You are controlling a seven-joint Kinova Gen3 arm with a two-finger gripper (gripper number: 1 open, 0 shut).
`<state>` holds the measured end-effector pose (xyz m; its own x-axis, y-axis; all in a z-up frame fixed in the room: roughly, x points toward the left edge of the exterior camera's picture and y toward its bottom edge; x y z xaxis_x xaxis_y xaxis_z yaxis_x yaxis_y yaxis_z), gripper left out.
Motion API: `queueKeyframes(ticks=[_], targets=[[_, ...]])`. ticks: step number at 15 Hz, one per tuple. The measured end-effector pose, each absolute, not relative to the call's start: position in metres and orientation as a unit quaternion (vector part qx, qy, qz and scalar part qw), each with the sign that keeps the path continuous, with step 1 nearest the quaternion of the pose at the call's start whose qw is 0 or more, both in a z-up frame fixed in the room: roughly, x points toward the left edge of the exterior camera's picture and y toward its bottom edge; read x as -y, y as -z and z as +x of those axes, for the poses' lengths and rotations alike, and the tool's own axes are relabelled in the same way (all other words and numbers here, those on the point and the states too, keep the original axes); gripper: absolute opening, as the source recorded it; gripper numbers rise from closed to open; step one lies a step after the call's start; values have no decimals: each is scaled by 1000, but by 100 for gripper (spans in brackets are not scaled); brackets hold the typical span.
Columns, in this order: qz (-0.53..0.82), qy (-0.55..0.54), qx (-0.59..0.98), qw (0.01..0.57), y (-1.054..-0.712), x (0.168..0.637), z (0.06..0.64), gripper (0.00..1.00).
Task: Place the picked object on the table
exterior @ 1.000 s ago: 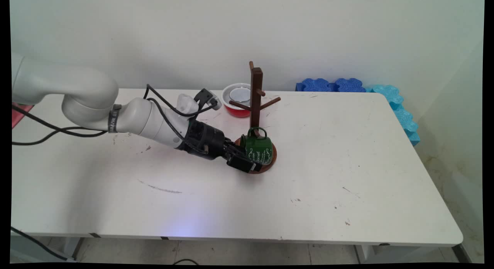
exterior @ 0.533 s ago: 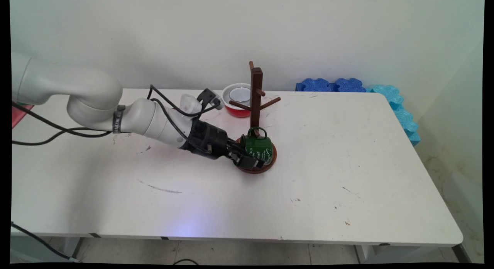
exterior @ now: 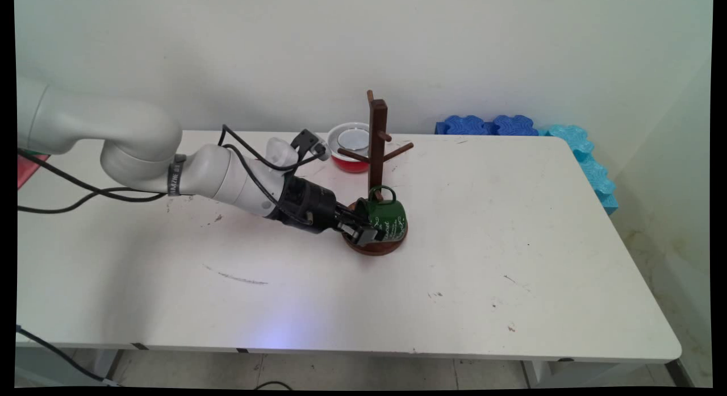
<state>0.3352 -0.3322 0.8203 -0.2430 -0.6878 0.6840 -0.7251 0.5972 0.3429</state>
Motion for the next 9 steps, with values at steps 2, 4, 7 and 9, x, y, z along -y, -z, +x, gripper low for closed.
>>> queueKeyframes(ticks=[2,4,7,9], targets=[[448,-22,788,422,-821,333,335,0],[448,-23,788,422,-821,333,335,0],[446,-24,789,422,-822,334,334,0],[444,-24,790,422,-822,333,335,0]])
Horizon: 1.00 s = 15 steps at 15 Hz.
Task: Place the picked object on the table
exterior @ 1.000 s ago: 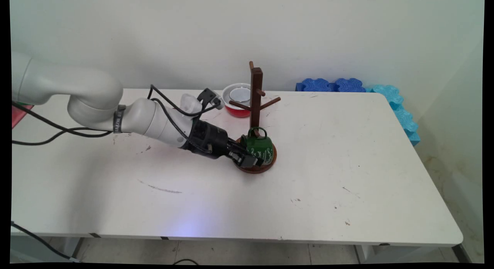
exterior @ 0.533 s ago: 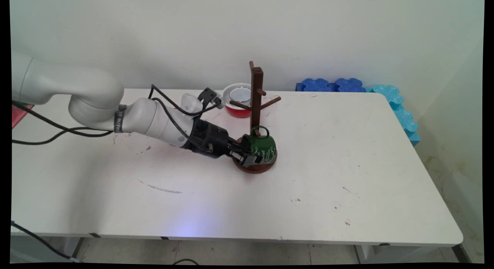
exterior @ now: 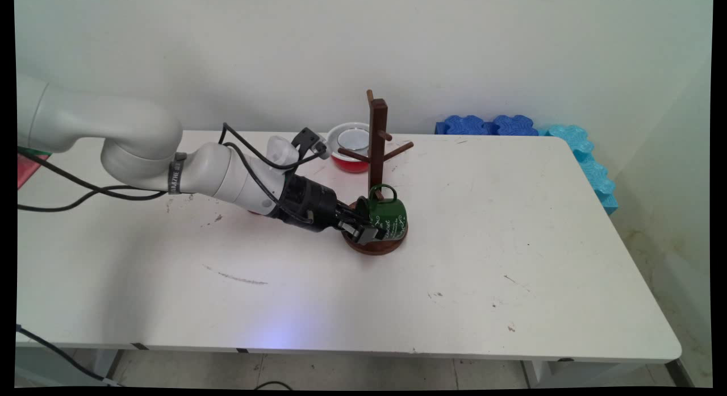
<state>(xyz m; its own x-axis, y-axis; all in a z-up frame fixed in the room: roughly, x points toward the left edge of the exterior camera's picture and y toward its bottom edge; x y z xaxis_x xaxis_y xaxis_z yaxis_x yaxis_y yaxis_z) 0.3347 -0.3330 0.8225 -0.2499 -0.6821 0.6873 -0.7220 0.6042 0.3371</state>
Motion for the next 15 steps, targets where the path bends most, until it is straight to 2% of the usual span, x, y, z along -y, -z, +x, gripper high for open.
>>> queueKeyframes(ticks=[15], targets=[[422,-15,804,418,-830,318,333,0]])
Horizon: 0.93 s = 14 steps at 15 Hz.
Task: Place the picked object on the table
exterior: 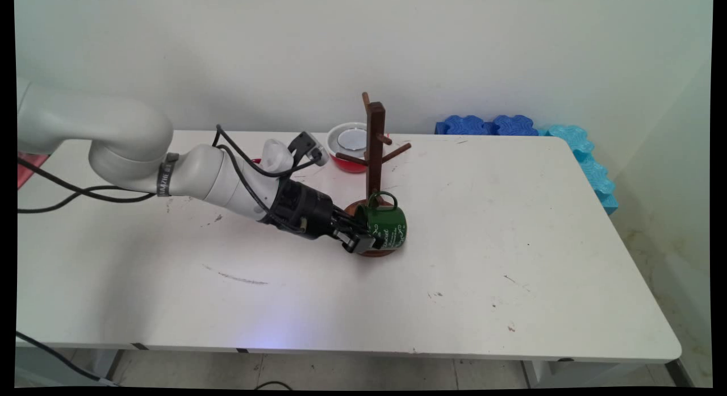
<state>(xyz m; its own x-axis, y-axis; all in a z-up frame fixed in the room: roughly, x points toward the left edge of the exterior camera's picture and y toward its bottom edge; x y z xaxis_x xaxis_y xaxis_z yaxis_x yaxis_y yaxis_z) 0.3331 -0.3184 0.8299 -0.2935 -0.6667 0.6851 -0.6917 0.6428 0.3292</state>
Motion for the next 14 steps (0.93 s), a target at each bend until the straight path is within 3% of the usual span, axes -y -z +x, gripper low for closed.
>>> queueKeyframes(ticks=[14], targets=[[394,-6,819,418,-839,311,322,0]])
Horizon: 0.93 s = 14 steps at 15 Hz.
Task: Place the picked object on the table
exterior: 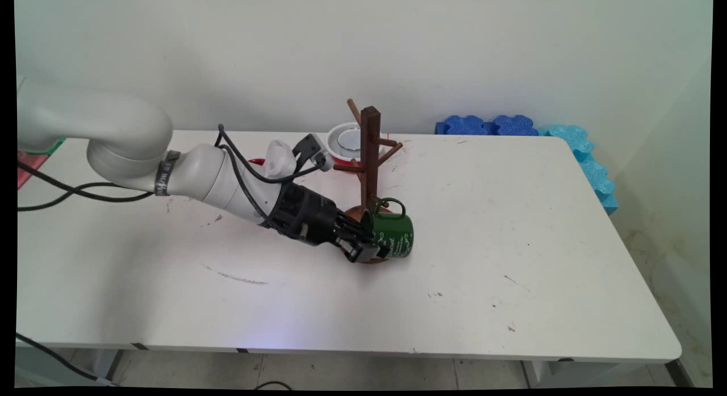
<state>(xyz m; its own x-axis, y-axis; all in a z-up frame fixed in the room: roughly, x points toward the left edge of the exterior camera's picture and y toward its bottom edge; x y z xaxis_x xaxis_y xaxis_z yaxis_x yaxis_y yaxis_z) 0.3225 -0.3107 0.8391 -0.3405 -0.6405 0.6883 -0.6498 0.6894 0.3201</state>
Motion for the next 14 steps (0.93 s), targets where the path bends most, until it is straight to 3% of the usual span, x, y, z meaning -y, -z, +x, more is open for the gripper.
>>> queueKeyframes(ticks=[14], targets=[[371,7,833,410,-845,298,318,0]])
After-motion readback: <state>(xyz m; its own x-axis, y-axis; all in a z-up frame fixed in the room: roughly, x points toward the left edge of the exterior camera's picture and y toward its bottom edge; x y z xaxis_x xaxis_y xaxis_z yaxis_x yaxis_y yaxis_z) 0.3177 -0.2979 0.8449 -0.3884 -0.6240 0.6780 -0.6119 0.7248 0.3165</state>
